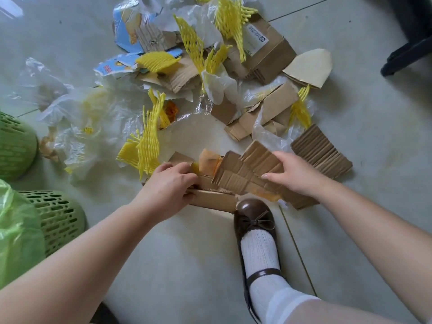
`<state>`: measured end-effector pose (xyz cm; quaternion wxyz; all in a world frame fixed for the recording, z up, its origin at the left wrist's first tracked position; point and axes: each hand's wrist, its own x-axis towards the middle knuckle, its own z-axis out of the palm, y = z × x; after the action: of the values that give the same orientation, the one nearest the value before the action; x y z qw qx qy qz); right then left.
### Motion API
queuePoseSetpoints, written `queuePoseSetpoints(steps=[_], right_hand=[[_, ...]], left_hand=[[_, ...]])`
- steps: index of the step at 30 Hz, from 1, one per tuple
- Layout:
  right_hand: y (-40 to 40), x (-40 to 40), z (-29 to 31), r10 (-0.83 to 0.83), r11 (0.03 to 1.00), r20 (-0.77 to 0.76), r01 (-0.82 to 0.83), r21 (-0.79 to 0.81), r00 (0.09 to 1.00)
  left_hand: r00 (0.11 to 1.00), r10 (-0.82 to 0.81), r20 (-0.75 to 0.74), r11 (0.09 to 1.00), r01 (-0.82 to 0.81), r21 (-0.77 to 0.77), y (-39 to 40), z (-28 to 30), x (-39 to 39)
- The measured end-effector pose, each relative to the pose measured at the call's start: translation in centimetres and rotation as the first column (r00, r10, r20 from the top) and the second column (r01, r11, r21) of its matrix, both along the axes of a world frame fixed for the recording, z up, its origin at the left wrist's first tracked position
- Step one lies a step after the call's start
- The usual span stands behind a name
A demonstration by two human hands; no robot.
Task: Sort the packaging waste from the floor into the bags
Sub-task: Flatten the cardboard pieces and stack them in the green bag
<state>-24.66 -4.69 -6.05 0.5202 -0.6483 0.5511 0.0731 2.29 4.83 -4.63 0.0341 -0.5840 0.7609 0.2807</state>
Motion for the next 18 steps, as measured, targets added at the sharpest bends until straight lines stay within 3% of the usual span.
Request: queuePoseSetpoints(steps=[6,10,13,16,18], right_hand=[[0.5,-2.6,3.5,-0.373,0.925,0.190,0.346,0.160,0.908],[1.0,-6.0,4.3,-0.588,0.806,0.211,0.588,0.069,0.781],[0.1,-9.4,4.2,-0.752,0.629,0.222,0.776,-0.042,0.621],[-1.3,-11.9,3.7,-0.822,0.522,0.212,0.848,-0.091,0.528],[-1.8,-12.5,2.9,-0.827,0.535,0.189,0.844,-0.030,0.530]], left_hand=[[0.941,0.229,-0.249,0.973,-0.223,0.052,1.9,1.2,1.1],[0.862,0.440,-0.250,0.896,-0.403,0.186,1.6,2.2,0.9],[0.823,0.519,-0.229,0.855,-0.496,0.155,0.5,2.7,1.2],[0.644,0.700,-0.308,0.710,-0.674,0.205,-1.0,3.1,1.2],[0.408,0.821,-0.399,0.556,-0.727,0.402,-1.7,3.3,0.5]])
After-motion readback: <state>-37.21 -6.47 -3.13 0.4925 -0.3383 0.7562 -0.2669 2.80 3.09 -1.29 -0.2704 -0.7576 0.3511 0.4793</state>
